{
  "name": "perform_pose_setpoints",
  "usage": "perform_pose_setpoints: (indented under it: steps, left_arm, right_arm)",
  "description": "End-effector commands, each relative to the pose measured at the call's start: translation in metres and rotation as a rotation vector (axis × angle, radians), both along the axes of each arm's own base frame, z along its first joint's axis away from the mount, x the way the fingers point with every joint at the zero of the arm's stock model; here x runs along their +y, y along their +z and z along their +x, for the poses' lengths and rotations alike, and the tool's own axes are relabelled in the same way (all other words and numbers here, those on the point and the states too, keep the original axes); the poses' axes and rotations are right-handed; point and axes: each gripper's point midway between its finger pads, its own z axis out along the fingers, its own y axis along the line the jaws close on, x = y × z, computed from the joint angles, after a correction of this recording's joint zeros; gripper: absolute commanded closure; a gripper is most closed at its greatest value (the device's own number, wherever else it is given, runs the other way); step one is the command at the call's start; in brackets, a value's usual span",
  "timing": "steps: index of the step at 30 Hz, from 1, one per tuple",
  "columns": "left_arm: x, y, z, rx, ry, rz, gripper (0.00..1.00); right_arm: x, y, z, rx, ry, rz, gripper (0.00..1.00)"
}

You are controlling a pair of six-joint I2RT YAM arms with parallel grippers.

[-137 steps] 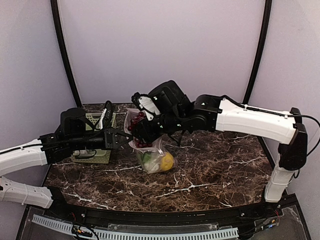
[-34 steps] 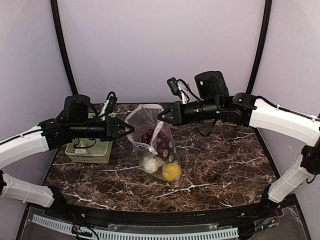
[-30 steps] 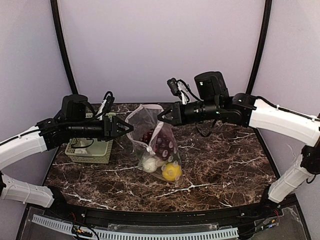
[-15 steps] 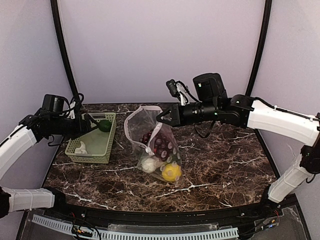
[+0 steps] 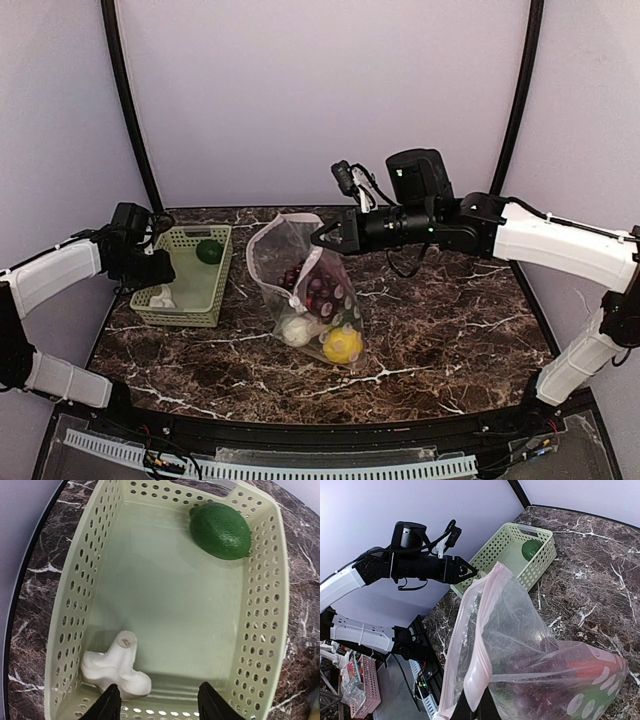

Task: Place the food in the zip-top bag and seal the zipper
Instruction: Pick up the fake vegetable from the bin.

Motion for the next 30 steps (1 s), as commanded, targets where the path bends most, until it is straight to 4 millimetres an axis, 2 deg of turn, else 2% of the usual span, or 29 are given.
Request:
perform_pose_setpoints:
  steps: [1, 7, 11, 16, 24, 26, 28, 30]
  left_arm:
    - [0.022, -0.012, 0.008, -0.008, 0.071, 0.098, 0.48]
    - [0.031, -0.028, 0.017, 0.006, 0.097, 0.112, 0.50]
    - [0.035, -0.036, 0.023, 0.005, 0.096, 0.139, 0.58]
    - [0.033, -0.048, 0.031, 0.025, 0.081, 0.139, 0.62]
    - [0.033, -0.066, 0.031, 0.069, 0.083, 0.136, 0.65]
    - [0.032, -0.067, 0.030, 0.069, 0.081, 0.130, 0.70]
    - [0.032, -0.068, 0.030, 0.070, 0.082, 0.131, 0.80]
    - [0.033, -0.066, 0.030, 0.066, 0.086, 0.135, 0.83]
  right_arm:
    - [0.004, 0.023, 0.000, -0.044, 0.016, 0.083, 1.00]
    - [0.002, 0.023, 0.000, -0.043, 0.012, 0.083, 1.00]
    - [0.004, 0.022, 0.001, -0.042, 0.013, 0.081, 1.00]
    - [0.007, 0.020, 0.002, -0.036, 0.015, 0.080, 1.00]
    - [0.010, 0.018, 0.004, -0.031, 0.016, 0.072, 1.00]
    - [0.011, 0.017, 0.005, -0.030, 0.019, 0.070, 1.00]
    - [0.013, 0.017, 0.005, -0.028, 0.021, 0.068, 1.00]
    - [0.014, 0.016, 0.006, -0.027, 0.023, 0.067, 1.00]
